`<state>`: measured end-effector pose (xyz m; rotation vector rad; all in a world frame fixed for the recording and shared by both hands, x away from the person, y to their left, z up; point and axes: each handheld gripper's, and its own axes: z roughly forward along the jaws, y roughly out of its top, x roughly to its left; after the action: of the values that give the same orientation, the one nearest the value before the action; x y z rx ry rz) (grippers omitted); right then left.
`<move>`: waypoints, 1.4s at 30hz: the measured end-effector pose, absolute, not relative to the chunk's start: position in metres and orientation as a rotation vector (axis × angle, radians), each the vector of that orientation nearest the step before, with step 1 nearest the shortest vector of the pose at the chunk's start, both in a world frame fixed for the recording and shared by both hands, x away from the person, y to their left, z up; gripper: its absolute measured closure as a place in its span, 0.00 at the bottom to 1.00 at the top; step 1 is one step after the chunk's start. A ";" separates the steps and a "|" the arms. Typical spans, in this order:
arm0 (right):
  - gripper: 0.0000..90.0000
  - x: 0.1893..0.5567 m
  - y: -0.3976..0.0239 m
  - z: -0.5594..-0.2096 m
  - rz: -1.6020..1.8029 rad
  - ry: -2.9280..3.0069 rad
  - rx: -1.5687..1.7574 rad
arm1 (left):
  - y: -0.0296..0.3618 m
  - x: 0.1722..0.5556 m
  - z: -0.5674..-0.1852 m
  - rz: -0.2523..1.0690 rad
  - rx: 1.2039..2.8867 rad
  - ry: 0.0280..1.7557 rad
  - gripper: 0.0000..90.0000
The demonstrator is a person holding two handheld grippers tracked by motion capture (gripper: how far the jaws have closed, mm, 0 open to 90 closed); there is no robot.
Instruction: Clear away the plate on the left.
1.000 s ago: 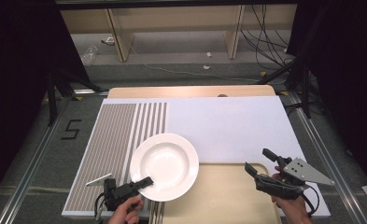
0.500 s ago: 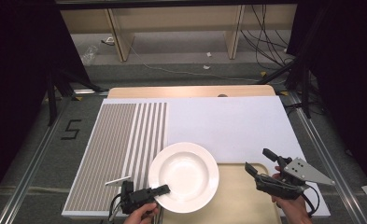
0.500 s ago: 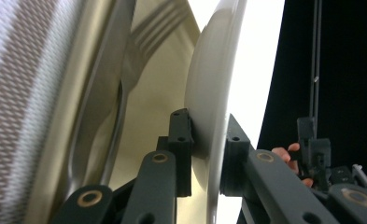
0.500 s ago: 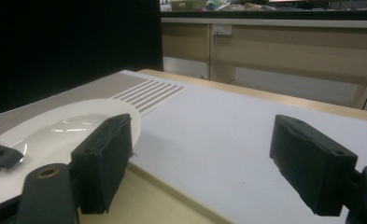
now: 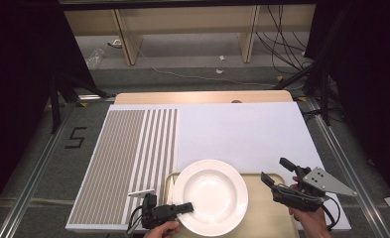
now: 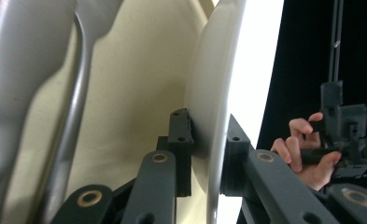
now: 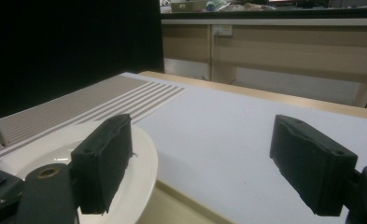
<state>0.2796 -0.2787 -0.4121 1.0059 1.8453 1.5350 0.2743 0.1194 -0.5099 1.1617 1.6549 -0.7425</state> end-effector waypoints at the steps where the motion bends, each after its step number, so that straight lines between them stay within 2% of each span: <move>1: 0.24 0.280 -0.279 -0.412 1.533 1.848 1.007 | 0.117 0.274 -0.510 -0.750 1.165 1.656 0.87; 24: 0.24 0.279 -0.279 -0.412 1.539 1.844 1.002 | 0.086 0.270 -0.519 -0.825 1.307 1.628 0.86; 34: 0.24 0.279 -0.279 -0.412 1.536 1.846 0.997 | 0.082 0.270 -0.525 -0.878 1.309 1.619 0.86; 42: 0.24 0.278 -0.279 -0.411 1.539 1.847 0.996 | 0.083 0.271 -0.525 -0.867 1.336 1.590 0.84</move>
<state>0.2781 -0.2786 -0.4112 0.9964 1.8465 1.5393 0.2705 0.0826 -0.5253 1.3362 1.5897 -0.8666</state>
